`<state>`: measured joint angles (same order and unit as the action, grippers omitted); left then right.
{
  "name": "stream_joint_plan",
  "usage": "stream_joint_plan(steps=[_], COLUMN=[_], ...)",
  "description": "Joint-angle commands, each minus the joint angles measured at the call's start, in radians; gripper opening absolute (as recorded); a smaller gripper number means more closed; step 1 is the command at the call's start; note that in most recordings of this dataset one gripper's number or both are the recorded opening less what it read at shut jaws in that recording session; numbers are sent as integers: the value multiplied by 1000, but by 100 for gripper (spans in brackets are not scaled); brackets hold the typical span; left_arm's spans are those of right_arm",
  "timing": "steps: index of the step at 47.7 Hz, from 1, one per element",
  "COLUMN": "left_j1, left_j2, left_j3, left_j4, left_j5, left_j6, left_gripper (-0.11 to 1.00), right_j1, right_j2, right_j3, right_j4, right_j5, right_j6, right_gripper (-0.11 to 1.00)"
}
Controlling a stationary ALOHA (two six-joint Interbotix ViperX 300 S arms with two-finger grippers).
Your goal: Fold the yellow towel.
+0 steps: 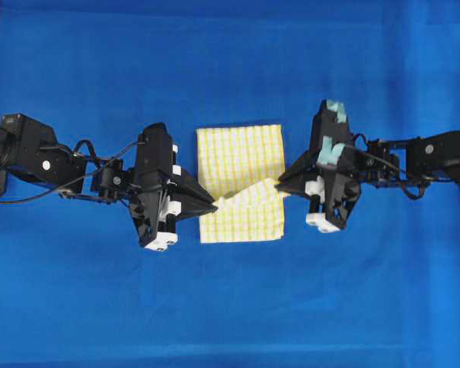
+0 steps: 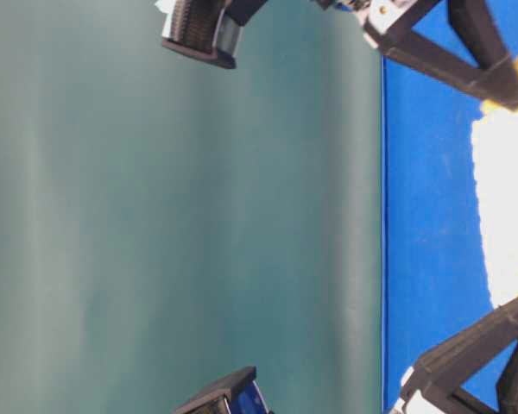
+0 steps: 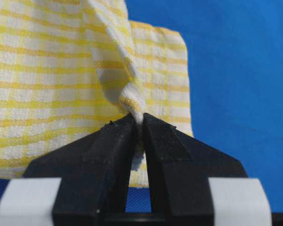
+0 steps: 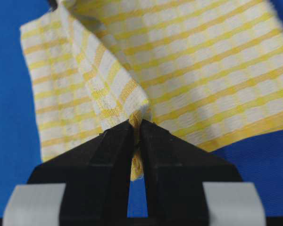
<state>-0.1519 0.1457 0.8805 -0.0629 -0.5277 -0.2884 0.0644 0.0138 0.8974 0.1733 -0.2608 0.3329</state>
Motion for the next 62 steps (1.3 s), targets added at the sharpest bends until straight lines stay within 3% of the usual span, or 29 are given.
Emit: stream_joint_plan(steps=[1, 17, 30, 32, 35, 38, 45, 48, 62], left_j1=[-15, -21, -21, -21, -21, -25, -35, -38, -41], left_j2=[-12, -12, -29, -34, -44, -61, -126, -163, -265], left_j3=[-11, -23, -77, -83, -92, -95, -84, -75, -26], left_j4=[2, 2, 2, 2, 2, 0, 2, 2, 2], left_j5=[-9, 2, 123, 140, 161, 173, 201, 230, 307], left_j6=[-2, 0, 0, -2, -2, -5, -5, -5, -2], left_gripper=[5, 5, 5, 8, 22, 40, 81, 83, 80], right_j1=[14, 26, 54, 61, 71, 80, 94, 94, 92], right_j2=[-5, -3, -3, -3, -3, -5, -8, -12, -114], right_j3=[-20, -21, -26, -28, -32, -41, -55, -55, -21], right_j4=[15, 23, 23, 23, 23, 23, 21, 23, 14], right_j5=[-3, -2, -2, 0, -2, 0, 12, 14, 31], right_j6=[2, 2, 2, 3, 3, 3, -2, -5, -32], right_gripper=[7, 7, 7, 7, 8, 20, 64, 80, 74])
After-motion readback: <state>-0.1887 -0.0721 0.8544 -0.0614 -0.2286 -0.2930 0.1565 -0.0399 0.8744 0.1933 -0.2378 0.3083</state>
